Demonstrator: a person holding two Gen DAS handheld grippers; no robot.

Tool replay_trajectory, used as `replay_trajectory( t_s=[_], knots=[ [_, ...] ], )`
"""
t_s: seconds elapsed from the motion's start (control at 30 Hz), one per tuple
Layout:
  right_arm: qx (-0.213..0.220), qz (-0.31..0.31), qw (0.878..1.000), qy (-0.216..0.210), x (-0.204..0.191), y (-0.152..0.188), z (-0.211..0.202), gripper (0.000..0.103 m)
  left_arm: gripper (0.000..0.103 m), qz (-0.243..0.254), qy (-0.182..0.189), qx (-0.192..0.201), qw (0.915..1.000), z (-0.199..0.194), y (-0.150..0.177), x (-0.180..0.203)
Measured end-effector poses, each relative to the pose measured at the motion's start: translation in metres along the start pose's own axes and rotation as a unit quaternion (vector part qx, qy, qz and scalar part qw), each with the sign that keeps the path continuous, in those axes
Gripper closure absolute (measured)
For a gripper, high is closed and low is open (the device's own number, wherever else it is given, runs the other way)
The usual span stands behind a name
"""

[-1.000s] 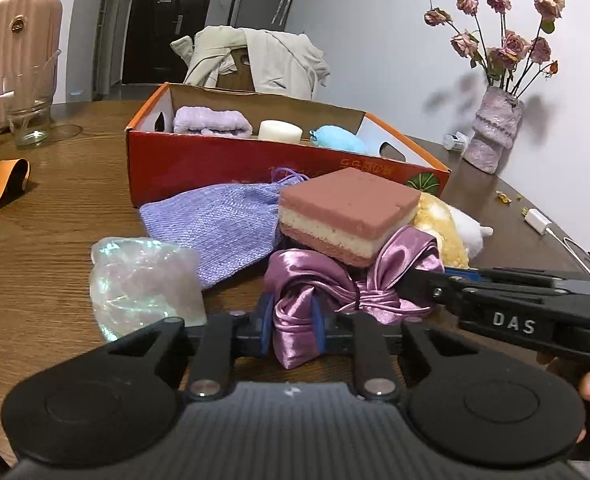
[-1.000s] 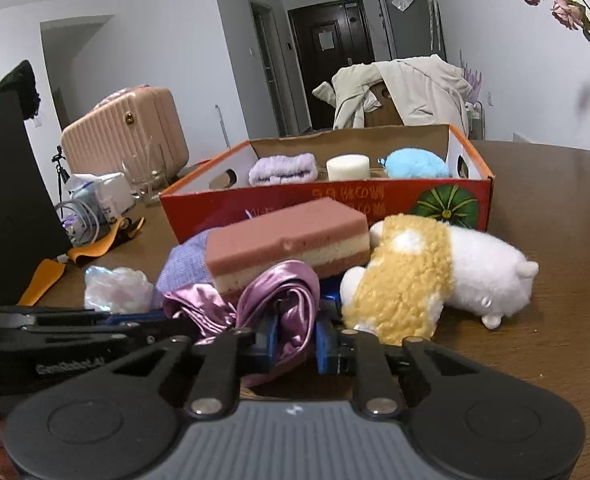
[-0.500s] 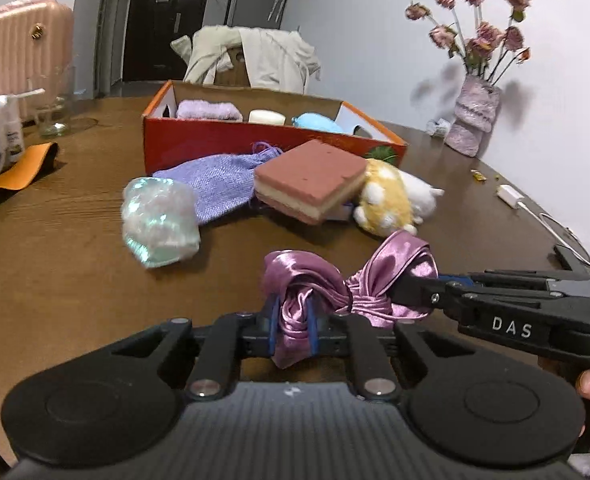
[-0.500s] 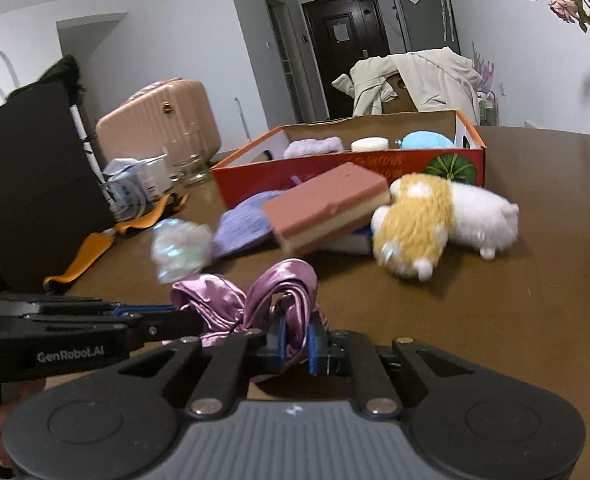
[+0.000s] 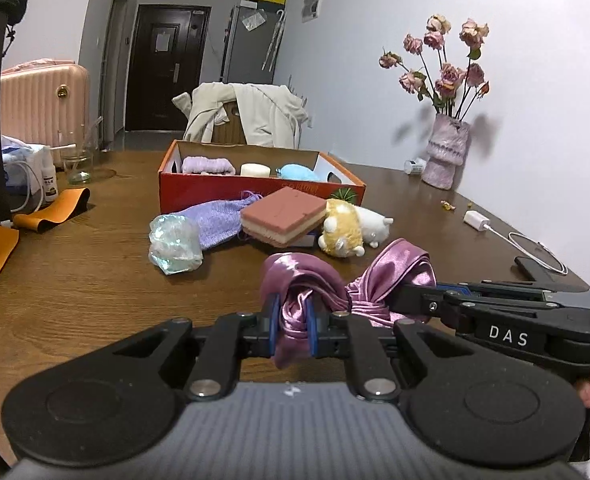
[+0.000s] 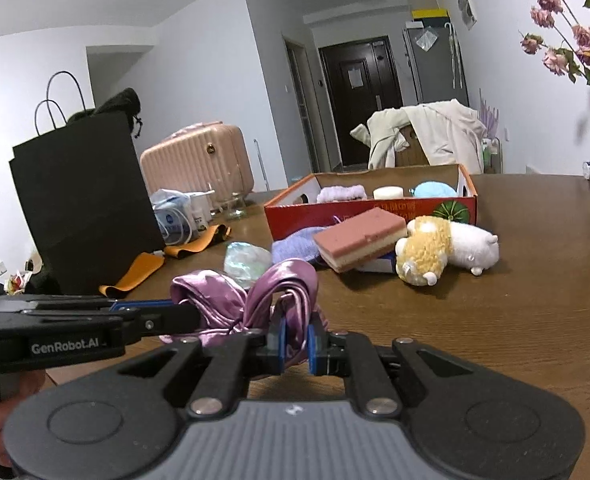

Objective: Organize soft objects
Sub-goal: 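Lift the purple bow with both grippers and carry it over the box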

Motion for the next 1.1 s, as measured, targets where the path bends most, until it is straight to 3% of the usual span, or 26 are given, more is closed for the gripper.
replay_trajectory(
  t_s=[0.53, 0.8, 1.1],
  knots=[
    [0.01, -0.004, 1.0, 0.008, 0.0, -0.009, -0.001, 0.093, 0.088, 0.005, 0.004, 0.009, 0.9999, 0.002, -0.012, 0.0],
    [0.015, -0.02, 1.0, 0.011, 0.012, -0.047, 0.028, 0.093, 0.088, 0.013, 0.009, 0.022, 0.9996, 0.034, -0.054, -0.013],
    [0.027, -0.026, 0.999, 0.012, 0.035, -0.11, 0.087, 0.093, 0.088, 0.031, 0.01, 0.032, 0.999, 0.098, -0.115, -0.035]
  ],
)
Point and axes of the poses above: each gripper's, at about its wrist camera, not at the fingertips, and z roughly the way its jaws point, x to its right, y to its underside, the point moved 8 cm from there along z, roughly the way its jaws point, and after that the axes turned 2 degrees about z, right-handed, at the moved point
